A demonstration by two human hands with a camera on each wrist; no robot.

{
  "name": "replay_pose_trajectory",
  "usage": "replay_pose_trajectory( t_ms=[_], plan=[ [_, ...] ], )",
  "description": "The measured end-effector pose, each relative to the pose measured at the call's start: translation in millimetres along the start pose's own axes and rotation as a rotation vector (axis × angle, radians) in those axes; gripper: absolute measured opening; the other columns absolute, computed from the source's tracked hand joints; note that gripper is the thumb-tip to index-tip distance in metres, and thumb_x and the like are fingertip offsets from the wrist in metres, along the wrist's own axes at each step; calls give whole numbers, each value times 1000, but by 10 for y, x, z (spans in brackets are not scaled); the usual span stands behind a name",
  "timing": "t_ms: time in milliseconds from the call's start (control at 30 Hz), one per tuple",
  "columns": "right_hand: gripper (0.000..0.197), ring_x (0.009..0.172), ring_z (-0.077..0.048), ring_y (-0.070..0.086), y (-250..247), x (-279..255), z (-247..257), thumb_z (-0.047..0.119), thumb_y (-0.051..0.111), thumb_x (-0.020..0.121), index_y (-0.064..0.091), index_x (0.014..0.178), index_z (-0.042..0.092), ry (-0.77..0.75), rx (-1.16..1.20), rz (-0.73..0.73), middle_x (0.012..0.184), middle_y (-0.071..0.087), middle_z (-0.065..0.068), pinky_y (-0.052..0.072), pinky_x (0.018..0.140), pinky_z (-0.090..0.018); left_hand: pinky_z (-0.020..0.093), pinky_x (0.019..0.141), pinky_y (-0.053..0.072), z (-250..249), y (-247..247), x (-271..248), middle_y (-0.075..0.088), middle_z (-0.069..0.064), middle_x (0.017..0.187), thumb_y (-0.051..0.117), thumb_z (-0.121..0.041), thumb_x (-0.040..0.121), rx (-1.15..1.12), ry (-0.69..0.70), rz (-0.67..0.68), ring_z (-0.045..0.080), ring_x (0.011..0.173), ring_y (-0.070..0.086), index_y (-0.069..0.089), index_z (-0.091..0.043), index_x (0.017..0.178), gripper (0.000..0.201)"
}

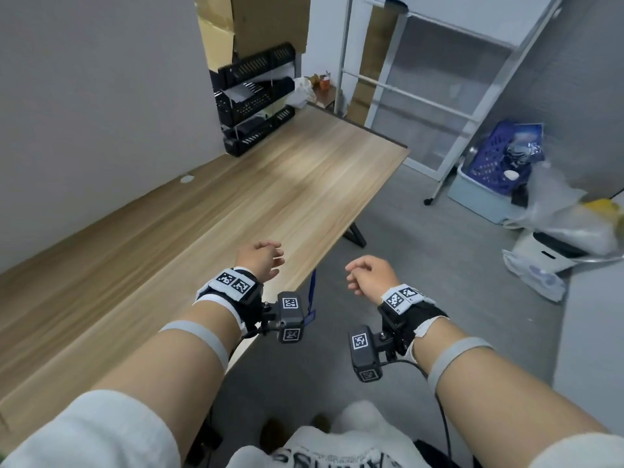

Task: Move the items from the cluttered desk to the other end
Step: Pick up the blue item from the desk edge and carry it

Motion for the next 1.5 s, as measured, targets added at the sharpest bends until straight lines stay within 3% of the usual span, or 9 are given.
replay_pose_trajectory(
  t_ms=[200, 433, 633, 767, 933, 1100, 1233, 1400, 1500],
  plan=[
    [24, 62, -17, 62, -14, 596, 41, 3, 44, 93, 64, 84, 14, 59, -78, 114, 76, 66, -6, 49, 53, -24, 27, 64, 46, -138, 127, 403, 63, 1, 81, 47, -3, 96, -28, -40, -44, 16, 70, 62, 62, -15, 87, 21],
    [16, 63, -16, 61, 130, 1686, 76, 6, 49, 96, 63, 89, 8, 40, -215, 473, 80, 64, -7, 49, 55, -25, 28, 64, 52, -112, 345, 869, 65, 2, 78, 51, -6, 97, -162, -69, -267, 16, 68, 64, 63, -14, 90, 16],
    [15, 86, -20, 59, 283, 2189, -224, 15, 59, 92, 62, 105, 8, 120, -441, 794, 95, 60, -9, 59, 66, -34, 40, 62, 59, 493, 713, 768, 62, 6, 65, 53, -12, 95, -526, -367, -484, 23, 67, 62, 66, -3, 85, 19],
    [35, 114, -28, 59, 414, 2281, -438, 11, 63, 92, 47, 123, 9, 256, -404, 872, 123, 55, -11, 58, 86, -43, 30, 63, 56, 931, 896, 631, 66, 2, 60, 47, -23, 95, -455, -536, -490, 19, 63, 61, 72, -6, 84, 32],
    [33, 100, -21, 64, 528, 2295, -630, 11, 63, 94, 44, 121, 16, 399, -249, 892, 122, 61, -10, 56, 94, -44, 46, 92, 57, 1243, 979, 644, 73, 13, 94, 62, -35, 91, -582, -629, -452, 29, 89, 72, 65, -1, 102, 36],
    [19, 106, -22, 63, 719, 2221, -699, 22, 62, 96, 64, 112, 13, 235, -267, 915, 119, 66, -6, 58, 80, -35, 42, 100, 54, 1217, 1096, 699, 66, 22, 102, 58, -13, 99, -1110, -423, -529, 32, 108, 66, 54, 1, 104, 16],
    [27, 102, -25, 67, 748, 2158, -695, 26, 61, 95, 70, 70, 32, 43, -403, 875, 99, 73, -1, 54, 97, -45, 35, 77, 63, 1216, 1124, 716, 71, 23, 102, 60, -6, 96, -1249, -426, -535, 28, 96, 72, 54, 11, 121, 31],
    [29, 91, -18, 60, 651, 2009, -634, 28, 59, 95, 71, 71, 38, 47, -573, 934, 107, 74, -5, 51, 84, -33, 27, 57, 62, 1189, 1138, 734, 68, 23, 92, 59, -1, 97, -1143, -410, -596, 25, 80, 72, 53, 13, 121, 29],
    [23, 93, -13, 58, 536, 1940, -690, 27, 61, 96, 69, 76, 35, 112, -622, 956, 107, 70, 2, 48, 94, -28, 24, 57, 61, 1237, 1126, 742, 70, 25, 95, 59, 1, 96, -1116, -392, -591, 24, 79, 74, 52, 17, 123, 32]
  ],
)
Point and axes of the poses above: each hand's wrist, its own x-axis towards the middle knuckle, its own y-axis out of the palm, z = x × y, the point moved 1 cm from there along x, towards the middle knuckle
